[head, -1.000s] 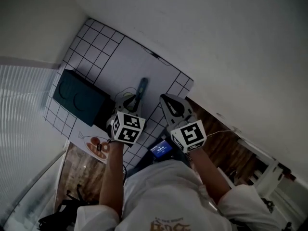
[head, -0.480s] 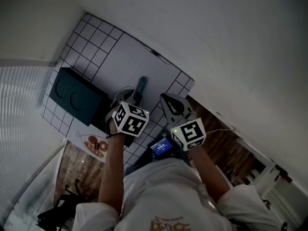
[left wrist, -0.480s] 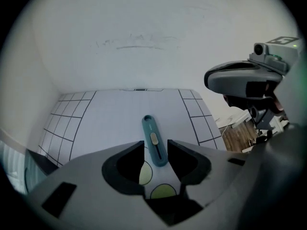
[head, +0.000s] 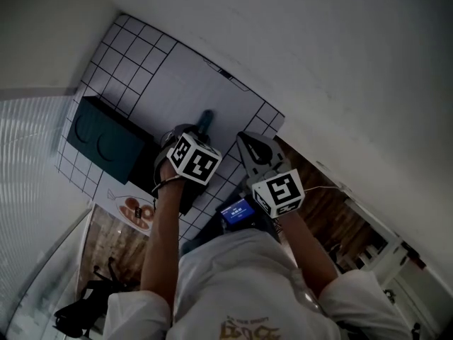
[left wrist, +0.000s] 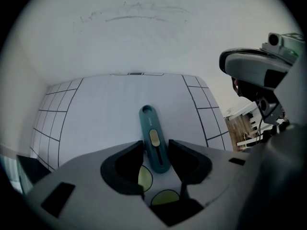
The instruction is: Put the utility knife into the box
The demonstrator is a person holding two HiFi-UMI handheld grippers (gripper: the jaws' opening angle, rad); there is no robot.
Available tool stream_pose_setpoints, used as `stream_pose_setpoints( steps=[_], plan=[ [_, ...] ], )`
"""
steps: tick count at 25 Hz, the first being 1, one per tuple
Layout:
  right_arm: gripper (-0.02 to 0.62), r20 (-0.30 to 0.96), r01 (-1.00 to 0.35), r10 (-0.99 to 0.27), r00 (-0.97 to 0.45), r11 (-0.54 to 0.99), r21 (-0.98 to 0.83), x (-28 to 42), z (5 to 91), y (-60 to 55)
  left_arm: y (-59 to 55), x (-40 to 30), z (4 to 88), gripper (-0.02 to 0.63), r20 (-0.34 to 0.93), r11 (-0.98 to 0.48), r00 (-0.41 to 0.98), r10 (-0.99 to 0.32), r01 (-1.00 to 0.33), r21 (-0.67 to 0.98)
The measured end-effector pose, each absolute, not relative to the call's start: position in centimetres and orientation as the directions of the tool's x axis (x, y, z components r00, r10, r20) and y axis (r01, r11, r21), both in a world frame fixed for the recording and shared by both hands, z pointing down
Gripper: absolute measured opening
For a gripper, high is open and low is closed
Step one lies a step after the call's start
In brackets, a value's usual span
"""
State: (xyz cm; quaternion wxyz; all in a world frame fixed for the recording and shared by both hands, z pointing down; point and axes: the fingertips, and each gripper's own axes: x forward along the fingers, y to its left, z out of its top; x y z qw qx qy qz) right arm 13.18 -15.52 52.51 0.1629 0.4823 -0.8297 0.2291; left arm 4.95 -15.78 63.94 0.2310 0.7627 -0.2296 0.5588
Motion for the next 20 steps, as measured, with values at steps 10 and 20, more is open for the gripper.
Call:
stream_pose_setpoints(
  steps=[10, 20],
  plan=[
    [0.006, 0.506, -0.873, -0.715, -0.481, 0.443, -0.204, 13.2, 52.5, -15.2, -15.6, 4.3, 63.6, 0.138, 0.955, -0.829, 0.289, -0.069, -0.549, 0.107],
    [0.006, 0.491, -0.868, -0.720, -0.490, 0.453, -0.202, 12.5, 51.4, -14.9, -15.4, 3.9, 60.2, 0.138, 0.920, -0.828, 0.369, -0.134, -0.551, 0.100]
  ],
)
